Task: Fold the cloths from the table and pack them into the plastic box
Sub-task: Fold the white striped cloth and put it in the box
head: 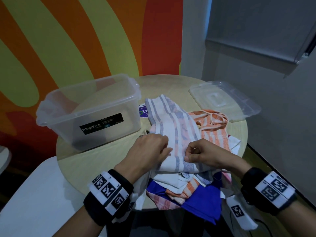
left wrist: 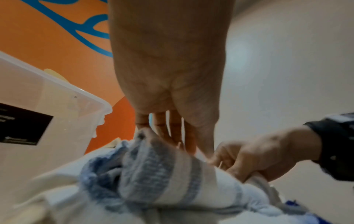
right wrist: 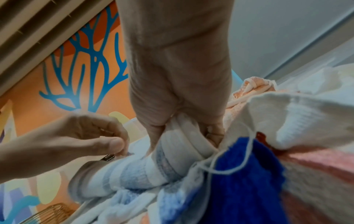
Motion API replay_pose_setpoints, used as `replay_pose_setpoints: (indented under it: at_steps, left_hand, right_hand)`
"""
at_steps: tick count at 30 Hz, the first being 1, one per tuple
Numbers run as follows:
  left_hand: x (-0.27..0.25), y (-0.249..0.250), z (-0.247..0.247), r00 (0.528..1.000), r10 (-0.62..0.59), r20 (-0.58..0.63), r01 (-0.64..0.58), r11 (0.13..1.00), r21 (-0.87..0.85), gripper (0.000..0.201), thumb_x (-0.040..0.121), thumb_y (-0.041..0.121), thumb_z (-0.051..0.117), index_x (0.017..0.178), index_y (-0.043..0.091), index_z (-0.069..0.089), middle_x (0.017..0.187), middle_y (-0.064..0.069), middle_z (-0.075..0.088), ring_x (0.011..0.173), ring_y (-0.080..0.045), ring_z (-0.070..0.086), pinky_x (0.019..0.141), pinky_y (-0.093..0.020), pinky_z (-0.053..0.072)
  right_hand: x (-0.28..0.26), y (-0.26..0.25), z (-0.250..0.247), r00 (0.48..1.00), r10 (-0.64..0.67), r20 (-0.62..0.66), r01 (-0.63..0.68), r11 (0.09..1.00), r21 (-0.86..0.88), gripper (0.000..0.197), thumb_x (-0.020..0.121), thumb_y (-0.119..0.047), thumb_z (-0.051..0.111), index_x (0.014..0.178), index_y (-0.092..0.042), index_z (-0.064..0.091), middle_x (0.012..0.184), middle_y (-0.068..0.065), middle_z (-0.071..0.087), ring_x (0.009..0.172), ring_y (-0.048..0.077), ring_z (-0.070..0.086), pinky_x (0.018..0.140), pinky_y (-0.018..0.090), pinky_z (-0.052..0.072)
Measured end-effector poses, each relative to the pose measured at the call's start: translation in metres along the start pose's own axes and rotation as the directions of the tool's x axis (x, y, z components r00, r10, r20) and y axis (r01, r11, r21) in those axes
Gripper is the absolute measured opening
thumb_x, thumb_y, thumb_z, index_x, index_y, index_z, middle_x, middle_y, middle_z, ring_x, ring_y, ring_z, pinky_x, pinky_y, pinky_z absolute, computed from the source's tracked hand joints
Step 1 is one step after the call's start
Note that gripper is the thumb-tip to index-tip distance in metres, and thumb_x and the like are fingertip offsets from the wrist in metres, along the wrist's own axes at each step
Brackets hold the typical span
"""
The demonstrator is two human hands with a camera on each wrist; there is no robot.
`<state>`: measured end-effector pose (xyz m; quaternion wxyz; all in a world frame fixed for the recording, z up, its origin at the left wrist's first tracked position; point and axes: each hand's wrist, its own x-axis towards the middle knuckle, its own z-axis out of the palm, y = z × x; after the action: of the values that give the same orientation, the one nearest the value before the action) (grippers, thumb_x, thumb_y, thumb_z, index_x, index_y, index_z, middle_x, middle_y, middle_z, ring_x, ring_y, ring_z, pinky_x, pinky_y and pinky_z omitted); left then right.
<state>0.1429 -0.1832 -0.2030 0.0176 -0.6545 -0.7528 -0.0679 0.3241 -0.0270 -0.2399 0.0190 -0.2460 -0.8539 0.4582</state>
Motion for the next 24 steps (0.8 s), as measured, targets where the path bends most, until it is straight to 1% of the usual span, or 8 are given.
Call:
replay_pose_setpoints:
  at_steps: [2,5,7,10,14,19,22,24]
  left_hand:
    - [-0.001,0.01,-0.007,0.989,0.131,0.066,-0.125,0.988,-0.094,0.031,0.095,0.05,0.064,0.103,0.021,0.068,0.101,0.002,0.065,0.099,-0.02,0.057,0.078,-0.035,0.042]
    - [-0.003,0.015,-0.002,0.947,0.205,0.246,-0.213,0.977,0.004,0.041,0.088,0.049,0.071,0.117,0.021,0.066,0.109,0.002,0.059,0.103,-0.019,0.051,0.078,-0.036,0.04]
    - [-0.004,0.013,0.003,0.946,0.187,0.263,-0.199,0.98,0.02,0.034,0.088,0.041,0.069,0.112,0.017,0.065,0.106,-0.002,0.058,0.1,-0.023,0.052,0.08,-0.041,0.045]
    - [-0.002,0.005,0.004,0.961,0.154,0.229,-0.123,0.982,-0.146,0.026,0.086,0.038,0.056,0.085,0.013,0.062,0.085,-0.005,0.06,0.081,-0.027,0.056,0.073,-0.048,0.05]
    - [0.009,-0.005,0.001,0.954,0.158,0.253,-0.089,0.96,-0.266,0.028,0.099,0.039,0.059,0.098,0.013,0.069,0.095,-0.006,0.067,0.087,-0.024,0.06,0.08,-0.048,0.049]
    - [0.01,-0.006,-0.022,0.963,0.207,0.17,-0.156,0.949,-0.274,0.04,0.099,0.049,0.055,0.097,0.01,0.065,0.097,-0.007,0.058,0.091,-0.023,0.055,0.084,-0.048,0.045]
    - [0.004,-0.005,-0.051,0.966,0.234,0.107,-0.191,0.932,-0.309,0.046,0.096,0.054,0.048,0.1,0.012,0.065,0.099,-0.005,0.061,0.091,-0.023,0.058,0.082,-0.045,0.047]
    - [-0.003,-0.003,-0.06,0.959,0.265,0.099,-0.216,0.913,-0.346,0.044,0.097,0.054,0.048,0.097,0.013,0.064,0.096,-0.003,0.062,0.088,-0.021,0.058,0.08,-0.041,0.047]
  right_hand:
    - [0.0,0.0,0.001,1.0,-0.003,-0.008,0.003,1.0,-0.003,0.013,0.09,-0.021,0.077,0.087,-0.01,0.072,0.069,-0.009,0.067,0.062,0.0,0.057,0.062,0.014,0.045]
    - [-0.002,-0.003,0.0,1.0,-0.003,-0.028,0.003,1.0,-0.021,0.015,0.089,-0.021,0.078,0.087,-0.007,0.072,0.072,-0.002,0.07,0.061,0.0,0.059,0.06,0.013,0.046]
    - [-0.002,-0.005,0.0,0.998,-0.003,-0.065,-0.002,0.997,-0.078,0.017,0.088,-0.024,0.079,0.085,-0.009,0.072,0.078,0.003,0.073,0.063,0.002,0.06,0.062,0.016,0.047]
    - [-0.011,-0.013,-0.002,0.984,-0.089,-0.152,0.051,0.969,-0.24,0.019,0.091,-0.038,0.073,0.087,-0.02,0.069,0.083,-0.004,0.07,0.074,0.009,0.063,0.069,0.032,0.054]
    - [-0.027,-0.034,-0.006,0.983,-0.178,-0.054,0.137,0.889,-0.436,0.04,0.089,-0.064,0.061,0.108,-0.03,0.065,0.106,-0.012,0.058,0.097,0.007,0.051,0.082,0.033,0.048]
    - [-0.03,-0.049,-0.016,0.923,-0.368,-0.113,0.231,0.765,-0.602,0.021,0.096,-0.038,0.064,0.101,-0.018,0.067,0.095,-0.004,0.059,0.087,0.015,0.048,0.077,0.044,0.047]
    - [-0.043,-0.066,-0.034,0.855,-0.5,-0.14,0.351,0.754,-0.555,0.016,0.096,-0.032,0.062,0.098,-0.018,0.068,0.089,-0.008,0.06,0.081,0.012,0.052,0.07,0.035,0.046]
    - [-0.053,-0.071,-0.04,0.86,-0.495,-0.122,0.38,0.782,-0.494,0.011,0.097,-0.032,0.067,0.099,-0.021,0.07,0.087,-0.014,0.06,0.081,0.005,0.054,0.069,0.023,0.043]
